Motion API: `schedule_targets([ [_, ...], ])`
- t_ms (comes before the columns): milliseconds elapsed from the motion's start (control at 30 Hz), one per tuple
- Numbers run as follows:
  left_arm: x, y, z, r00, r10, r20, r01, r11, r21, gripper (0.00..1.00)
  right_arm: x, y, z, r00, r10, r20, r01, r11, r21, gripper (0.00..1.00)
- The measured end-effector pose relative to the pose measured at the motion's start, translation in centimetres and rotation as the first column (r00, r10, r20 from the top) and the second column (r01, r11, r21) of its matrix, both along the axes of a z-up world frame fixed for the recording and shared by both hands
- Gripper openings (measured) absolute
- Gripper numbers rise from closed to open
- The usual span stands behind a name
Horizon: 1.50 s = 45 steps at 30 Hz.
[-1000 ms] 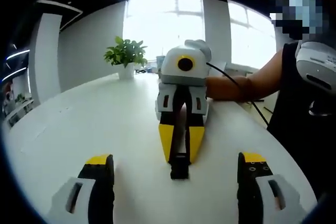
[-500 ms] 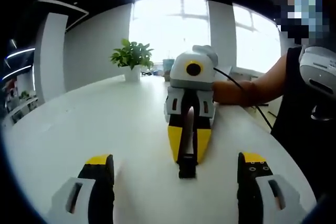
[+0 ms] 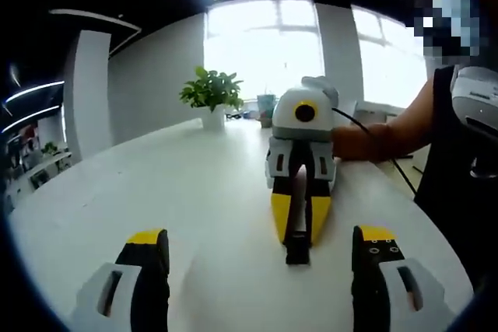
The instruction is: Snap the two parts of the plastic buckle together until the buckle closes and remains connected.
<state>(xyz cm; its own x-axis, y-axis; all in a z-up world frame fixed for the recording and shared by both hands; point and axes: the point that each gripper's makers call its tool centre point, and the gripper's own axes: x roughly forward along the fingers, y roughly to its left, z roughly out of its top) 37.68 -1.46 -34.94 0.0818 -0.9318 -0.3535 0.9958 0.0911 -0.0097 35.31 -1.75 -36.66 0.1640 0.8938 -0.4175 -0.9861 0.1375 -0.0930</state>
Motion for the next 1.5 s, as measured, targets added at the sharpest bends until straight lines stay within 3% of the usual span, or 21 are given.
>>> schedule_targets([
  [200, 0.8, 0.3, -0.1, 0.999, 0.033, 0.008, -0.033, 0.999, 0.003, 0.99, 0.6, -0.2, 0.1, 1.0, -0.023, 0.001, 0.023, 1.0, 0.006, 0.09],
  [300, 2.1, 0.3, 0.4, 0.995, 0.086, 0.047, -0.085, 0.996, -0.021, 0.99, 0.9, -0.4, 0.1, 0.999, -0.039, 0.004, 0.039, 0.999, 0.005, 0.09],
  [500, 2.8, 0.8, 0.9, 0.993, 0.119, 0.027, -0.118, 0.992, -0.042, 0.99, 1.4, -0.5, 0.1, 0.998, -0.058, 0.008, 0.058, 0.998, 0.009, 0.09],
  [667, 4.1, 1.4, 0.8, 0.983, 0.179, 0.037, -0.177, 0.984, -0.035, 0.99, 2.0, -0.7, 0.2, 0.996, -0.083, 0.016, 0.083, 0.997, 0.009, 0.09],
  [833, 5.8, 2.1, 1.0, 0.965, 0.245, 0.09, -0.242, 0.969, -0.044, 0.99, 3.1, -1.1, 0.4, 0.993, -0.118, 0.028, 0.118, 0.993, 0.021, 0.09],
  [933, 6.4, 2.4, 1.1, 0.959, 0.272, 0.076, -0.269, 0.962, -0.049, 0.99, 3.6, -1.2, 0.6, 0.991, -0.127, 0.032, 0.127, 0.992, 0.023, 0.09],
  [1267, 6.0, 2.2, 0.9, 0.967, 0.247, 0.059, -0.245, 0.969, -0.039, 0.99, 4.6, -1.6, 1.1, 0.989, -0.144, 0.042, 0.142, 0.989, 0.031, 0.09],
  [1500, 6.8, 2.6, 0.9, 0.955, 0.292, 0.062, -0.29, 0.956, -0.036, 0.99, 5.0, -2.0, 1.2, 0.987, -0.153, 0.045, 0.152, 0.988, 0.033, 0.09],
])
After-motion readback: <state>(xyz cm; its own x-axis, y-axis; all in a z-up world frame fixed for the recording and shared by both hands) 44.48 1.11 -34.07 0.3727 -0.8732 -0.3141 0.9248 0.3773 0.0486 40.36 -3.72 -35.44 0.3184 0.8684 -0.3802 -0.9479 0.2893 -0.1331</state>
